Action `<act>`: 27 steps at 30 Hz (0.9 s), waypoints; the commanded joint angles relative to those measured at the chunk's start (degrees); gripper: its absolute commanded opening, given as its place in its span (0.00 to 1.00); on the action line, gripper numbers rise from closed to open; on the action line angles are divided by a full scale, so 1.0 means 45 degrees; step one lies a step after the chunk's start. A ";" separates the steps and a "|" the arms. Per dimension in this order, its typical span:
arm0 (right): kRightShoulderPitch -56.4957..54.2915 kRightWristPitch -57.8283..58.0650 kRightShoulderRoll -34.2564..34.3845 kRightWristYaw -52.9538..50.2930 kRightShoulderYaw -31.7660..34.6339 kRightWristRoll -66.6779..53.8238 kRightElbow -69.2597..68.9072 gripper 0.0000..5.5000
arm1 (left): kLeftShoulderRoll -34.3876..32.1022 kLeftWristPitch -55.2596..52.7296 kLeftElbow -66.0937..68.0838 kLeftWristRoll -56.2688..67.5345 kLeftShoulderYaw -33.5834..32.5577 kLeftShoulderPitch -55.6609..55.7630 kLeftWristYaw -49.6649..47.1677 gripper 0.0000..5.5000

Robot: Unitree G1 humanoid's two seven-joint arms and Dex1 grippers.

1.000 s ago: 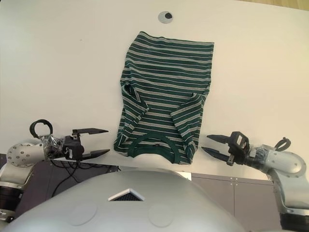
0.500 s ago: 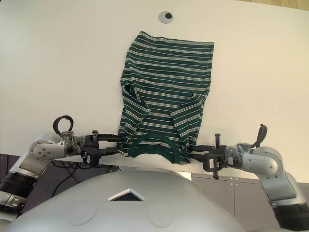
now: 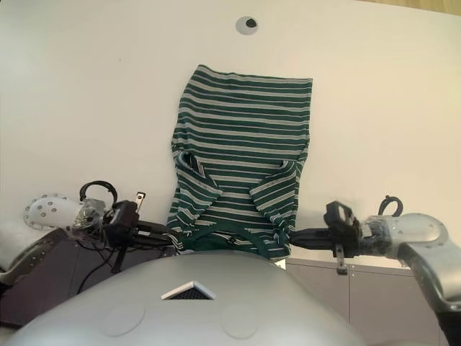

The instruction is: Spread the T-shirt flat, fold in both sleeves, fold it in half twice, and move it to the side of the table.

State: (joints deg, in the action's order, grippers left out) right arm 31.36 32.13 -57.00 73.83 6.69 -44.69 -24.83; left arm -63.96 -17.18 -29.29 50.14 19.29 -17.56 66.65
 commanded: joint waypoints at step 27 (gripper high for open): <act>-1.2624 -0.6955 0.6478 -0.7315 -0.1683 0.7479 1.1329 0.33 | 0.9957 0.8723 1.7875 -0.8828 -0.2194 1.2737 -0.3853 0.36</act>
State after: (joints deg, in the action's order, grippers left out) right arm -28.01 6.15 -25.16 37.02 3.46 -15.62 33.32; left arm -19.11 23.05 61.18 6.71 8.76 44.11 39.06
